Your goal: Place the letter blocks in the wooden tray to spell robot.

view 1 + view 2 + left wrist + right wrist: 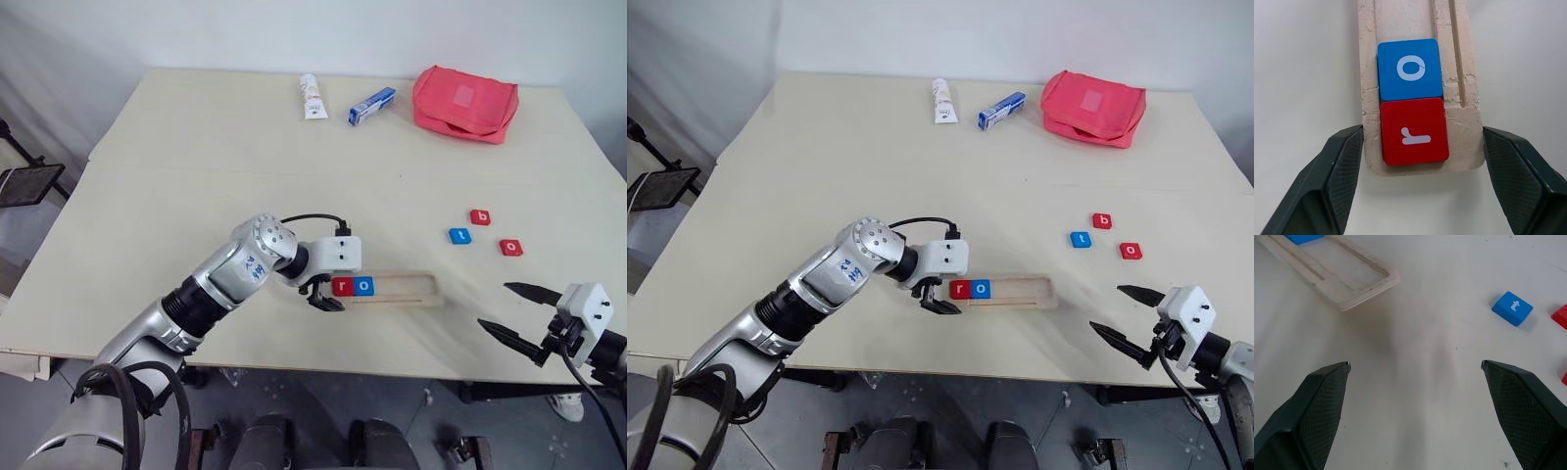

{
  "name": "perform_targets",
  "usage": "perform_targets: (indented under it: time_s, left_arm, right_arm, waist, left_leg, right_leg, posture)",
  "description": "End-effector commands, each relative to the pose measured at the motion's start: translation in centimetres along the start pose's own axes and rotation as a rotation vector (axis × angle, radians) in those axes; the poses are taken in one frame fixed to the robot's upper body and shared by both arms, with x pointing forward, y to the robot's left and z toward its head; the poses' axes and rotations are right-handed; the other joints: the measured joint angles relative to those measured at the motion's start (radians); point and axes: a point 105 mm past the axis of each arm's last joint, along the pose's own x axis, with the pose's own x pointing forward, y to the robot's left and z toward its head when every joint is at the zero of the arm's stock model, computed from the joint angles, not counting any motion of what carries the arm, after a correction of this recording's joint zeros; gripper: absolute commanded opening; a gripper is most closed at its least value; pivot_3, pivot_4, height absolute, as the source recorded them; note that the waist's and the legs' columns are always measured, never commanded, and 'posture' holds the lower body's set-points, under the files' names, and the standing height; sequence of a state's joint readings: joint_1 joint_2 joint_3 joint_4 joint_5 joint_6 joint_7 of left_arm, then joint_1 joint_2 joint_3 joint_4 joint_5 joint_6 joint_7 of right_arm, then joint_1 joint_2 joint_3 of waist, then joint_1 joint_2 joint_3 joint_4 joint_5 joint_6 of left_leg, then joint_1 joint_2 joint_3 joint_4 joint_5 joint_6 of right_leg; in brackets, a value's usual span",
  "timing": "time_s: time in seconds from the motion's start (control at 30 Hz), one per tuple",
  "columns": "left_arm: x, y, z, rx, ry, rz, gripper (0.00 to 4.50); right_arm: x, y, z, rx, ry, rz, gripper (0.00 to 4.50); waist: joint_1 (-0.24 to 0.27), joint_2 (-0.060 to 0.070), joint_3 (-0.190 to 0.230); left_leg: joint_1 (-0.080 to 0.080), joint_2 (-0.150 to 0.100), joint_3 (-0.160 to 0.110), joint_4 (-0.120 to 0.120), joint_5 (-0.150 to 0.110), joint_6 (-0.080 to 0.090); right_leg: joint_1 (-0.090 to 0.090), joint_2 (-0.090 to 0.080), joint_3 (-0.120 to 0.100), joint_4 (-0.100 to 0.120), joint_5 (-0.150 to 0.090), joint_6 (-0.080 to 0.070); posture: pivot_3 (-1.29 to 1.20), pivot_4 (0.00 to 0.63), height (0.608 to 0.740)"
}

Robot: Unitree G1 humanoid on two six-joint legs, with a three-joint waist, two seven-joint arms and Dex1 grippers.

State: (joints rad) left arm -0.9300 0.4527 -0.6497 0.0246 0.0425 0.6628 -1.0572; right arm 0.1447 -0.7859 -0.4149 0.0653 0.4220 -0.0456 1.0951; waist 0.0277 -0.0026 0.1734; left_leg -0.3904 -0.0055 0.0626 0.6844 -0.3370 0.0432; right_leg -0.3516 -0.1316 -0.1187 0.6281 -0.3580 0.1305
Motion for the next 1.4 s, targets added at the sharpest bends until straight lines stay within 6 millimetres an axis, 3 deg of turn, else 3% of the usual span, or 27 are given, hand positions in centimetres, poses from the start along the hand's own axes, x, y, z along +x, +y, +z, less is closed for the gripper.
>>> perform_targets:
  time_s: [0.03, 0.07, 0.13, 0.2, 0.33, 0.43, 0.6, 0.67, 0.73, 0.83, 1.0, 1.23, 1.4]
  left_arm:
    - [-0.2, 0.4, 0.6, 0.055, 0.003, 0.018, 3.45]
    - [-0.2, 0.4, 0.6, 0.057, 0.002, 0.018, 3.45]
    - [-0.1, 0.4, 0.6, 0.058, 0.001, 0.018, 4.17]
    - [0.1, 0.5, 0.4, 0.066, 0.015, 0.026, 4.48]
    - [-0.1, 1.5, 0.6, 0.037, -0.019, 0.09, 4.48]
    - [-1.6, 2.6, 1.8, 0.014, -0.164, 0.151, 4.48]
    - [-3.8, 4.2, 1.0, -0.039, -0.269, 0.249, 4.48]
    - [-6.6, 4.1, 2.2, -0.027, -0.581, 0.266, 4.48]
    - [-8.0, 4.0, 0.8, -0.015, -0.671, 0.302, 4.48]
    - [-8.4, 3.5, -1.0, -0.001, -0.686, 0.301, 4.48]
    - [-9.8, 1.1, -2.8, 0.043, -0.825, 0.286, 4.48]
    - [-8.8, -1.8, -6.8, 0.033, -0.8, 0.302, 4.48]
    - [-8.3, -2.5, -8.7, 0.027, -0.801, 0.358, 4.48]
  right_arm:
    - [-0.5, -0.5, 1.2, -0.036, -0.044, -0.036, 4.5]
    - [-0.5, -0.4, 1.2, -0.035, -0.043, -0.038, 4.5]
    - [-0.5, -0.4, 1.2, -0.034, -0.041, -0.04, 4.5]
    - [-0.5, -0.4, 1.1, -0.034, -0.041, -0.042, 4.5]
    - [-0.3, -0.6, 1.3, -0.037, -0.042, -0.045, 4.5]
    - [-0.2, -0.8, 1.4, -0.039, -0.043, -0.045, 4.5]
    - [-0.2, -1.2, 1.6, -0.019, -0.042, -0.068, 4.5]
    - [-0.3, -1.5, 1.5, 0.004, -0.02, -0.086, 4.5]
    - [-0.2, -1.7, 1.3, 0.011, 0.002, -0.09, 4.5]
    - [0.0, -2.1, 1.7, 0.019, -0.009, -0.114, 4.5]
    - [1.0, -4.0, 2.6, 0.062, -0.056, -0.275, 4.5]
    - [1.8, -4.0, 2.3, 0.209, -0.09, -0.422, 4.5]
    - [2.4, -3.7, 1.7, 0.269, -0.086, -0.529, 4.5]
  waist:
    - [0.0, 0.0, 0.0]
    - [0.0, 0.0, 0.0]
    - [0.0, 0.0, 0.0]
    - [0.001, 0.0, 0.0]
    - [0.001, 0.0, 0.0]
    - [-0.001, 0.0, 0.0]
    - [-0.001, 0.0, 0.0]
    - [-0.003, 0.0, 0.0]
    - [-0.004, 0.0, 0.0]
    - [-0.004, 0.0, 0.0]
    - [-0.003, 0.0, 0.0]
    - [-0.003, 0.001, 0.0]
    - [-0.004, 0.001, -0.001]
  left_leg:
    - [0.0, 0.0, 0.0, 0.0, 0.0, 0.0]
    - [0.0, 0.0, 0.0, 0.0, 0.0, 0.0]
    - [0.0, 0.0, 0.0, 0.0, 0.0, 0.0]
    - [0.0, 0.0, 0.0, 0.0, 0.0, 0.0]
    - [0.0, 0.0, 0.0, 0.0, 0.0, 0.0]
    - [0.0, 0.0, 0.0, 0.0, 0.0, 0.0]
    - [0.0, 0.0, 0.0, 0.0, 0.0, 0.0]
    - [0.001, 0.0, 0.0, 0.0, 0.0, 0.0]
    - [0.001, 0.001, -0.001, 0.0, 0.0, 0.0]
    - [0.001, 0.0, -0.001, 0.0, 0.0, 0.0]
    - [0.001, 0.0, 0.0, 0.001, 0.0, 0.0]
    - [0.001, -0.001, -0.003, 0.001, 0.0, 0.0]
    - [0.002, 0.0, -0.002, 0.001, 0.0, 0.0]
  right_leg:
    - [0.0, 0.0, 0.0, 0.0, 0.0, 0.0]
    - [0.0, 0.0, 0.0, 0.0, 0.0, 0.0]
    - [0.0, 0.0, 0.0, 0.0, 0.0, 0.0]
    - [0.0, 0.0, 0.0, 0.0, 0.0, 0.0]
    - [0.0, 0.0, 0.0, 0.0, 0.0, 0.0]
    - [0.0, 0.0, 0.0, 0.0, 0.0, 0.0]
    - [0.0, 0.0, -0.001, 0.0, 0.0, 0.0]
    - [0.0, 0.0, -0.001, 0.0, 0.0, 0.0]
    - [0.0, -0.001, -0.001, 0.001, 0.0, 0.0]
    - [0.0, -0.001, -0.002, 0.001, 0.0, 0.0]
    - [0.001, -0.001, -0.002, 0.001, 0.0, 0.0]
    - [0.001, -0.002, -0.004, 0.003, 0.0, 0.0]
    - [0.001, -0.001, -0.004, 0.003, 0.0, 0.0]
  posture:
    - [0.0, 0.15, 0.74]
    - [0.0, 0.15, 0.74]
    - [0.0, 0.15, 0.74]
    - [0.0, 0.15, 0.74]
    - [0.0, 0.15, 0.74]
    - [0.0, 0.15, 0.74]
    - [0.0, 0.15, 0.74]
    - [0.0, 0.15, 0.74]
    - [0.0, 0.15, 0.74]
    - [0.0, 0.15, 0.74]
    - [0.0, 0.15, 0.74]
    - [0.0, 0.15, 0.74]
    - [0.0, 0.15, 0.74]
